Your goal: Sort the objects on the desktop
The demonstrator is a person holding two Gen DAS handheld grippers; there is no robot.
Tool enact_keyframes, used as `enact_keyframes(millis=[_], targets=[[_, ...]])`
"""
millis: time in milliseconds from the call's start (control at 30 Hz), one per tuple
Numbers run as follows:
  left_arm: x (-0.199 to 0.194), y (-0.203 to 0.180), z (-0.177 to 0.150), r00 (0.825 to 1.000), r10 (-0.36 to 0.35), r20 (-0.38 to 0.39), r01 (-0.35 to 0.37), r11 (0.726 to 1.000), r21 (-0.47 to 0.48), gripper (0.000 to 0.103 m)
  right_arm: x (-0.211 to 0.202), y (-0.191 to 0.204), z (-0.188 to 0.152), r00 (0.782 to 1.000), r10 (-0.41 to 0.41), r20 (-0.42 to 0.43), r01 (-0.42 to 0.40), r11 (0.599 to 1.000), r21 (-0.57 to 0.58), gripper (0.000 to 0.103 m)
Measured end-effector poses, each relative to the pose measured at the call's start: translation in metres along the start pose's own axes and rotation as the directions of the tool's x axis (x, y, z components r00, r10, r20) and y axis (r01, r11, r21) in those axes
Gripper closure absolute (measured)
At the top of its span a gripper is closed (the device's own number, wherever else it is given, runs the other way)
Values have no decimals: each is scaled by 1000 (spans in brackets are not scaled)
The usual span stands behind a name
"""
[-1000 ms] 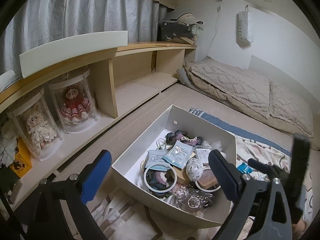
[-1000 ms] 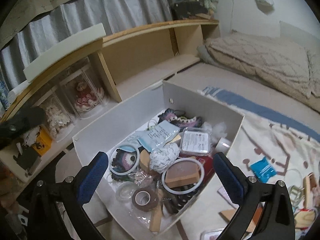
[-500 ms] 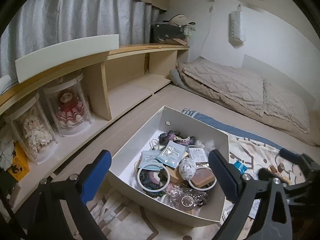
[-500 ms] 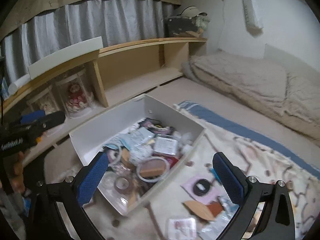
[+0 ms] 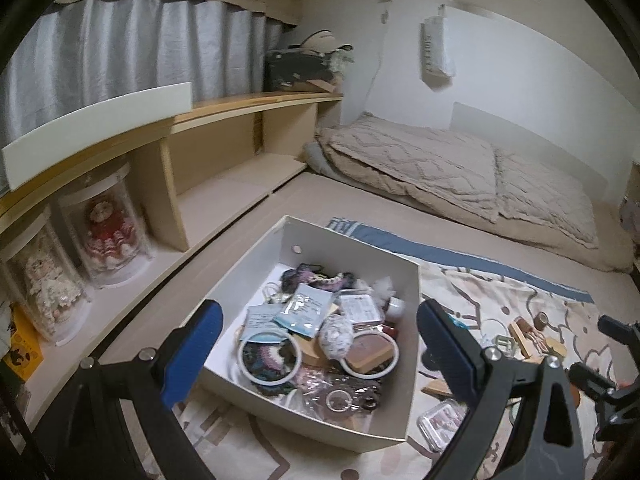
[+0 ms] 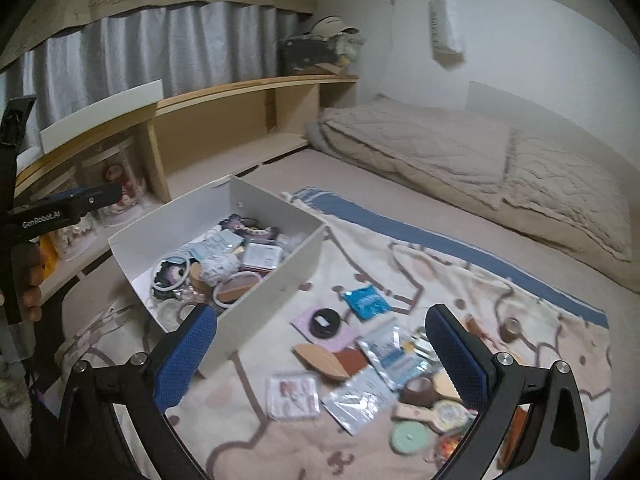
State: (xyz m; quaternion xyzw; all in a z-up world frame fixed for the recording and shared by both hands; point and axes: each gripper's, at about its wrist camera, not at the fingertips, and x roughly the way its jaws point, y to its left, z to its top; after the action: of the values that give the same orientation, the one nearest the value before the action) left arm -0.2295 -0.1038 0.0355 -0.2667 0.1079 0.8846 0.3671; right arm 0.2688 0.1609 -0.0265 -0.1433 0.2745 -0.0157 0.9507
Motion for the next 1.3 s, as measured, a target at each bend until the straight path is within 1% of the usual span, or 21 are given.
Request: enact_keyframes(millis=[100, 167, 367, 567, 833, 1300], targets=[[0, -10, 1, 1000, -20, 3, 20, 1000, 15, 5, -18, -13, -3, 999, -43, 20, 43, 999, 19, 0], [-1, -17, 1, 999, -32, 6, 32, 999, 27, 1, -29, -21, -4, 997, -65, 36, 64, 997, 35, 0], [-5, -36, -1, 998, -59, 12, 58, 997, 50, 0, -59, -49, -11, 988, -132, 76, 124, 987, 102, 0], [-11, -56, -2, 996, -84, 19, 82, 993, 81, 0, -80, -73, -21, 978, -190, 89, 173, 969, 175, 0], [-24, -74, -3, 993, -113, 25, 110, 990, 84, 0, -94, -92, -33, 965, -252, 72, 232, 949, 214, 0], [-34, -99, -17, 994, -103, 21, 100, 987, 125, 0, -107, -110, -54, 945, -327, 16, 312, 913, 262, 0]])
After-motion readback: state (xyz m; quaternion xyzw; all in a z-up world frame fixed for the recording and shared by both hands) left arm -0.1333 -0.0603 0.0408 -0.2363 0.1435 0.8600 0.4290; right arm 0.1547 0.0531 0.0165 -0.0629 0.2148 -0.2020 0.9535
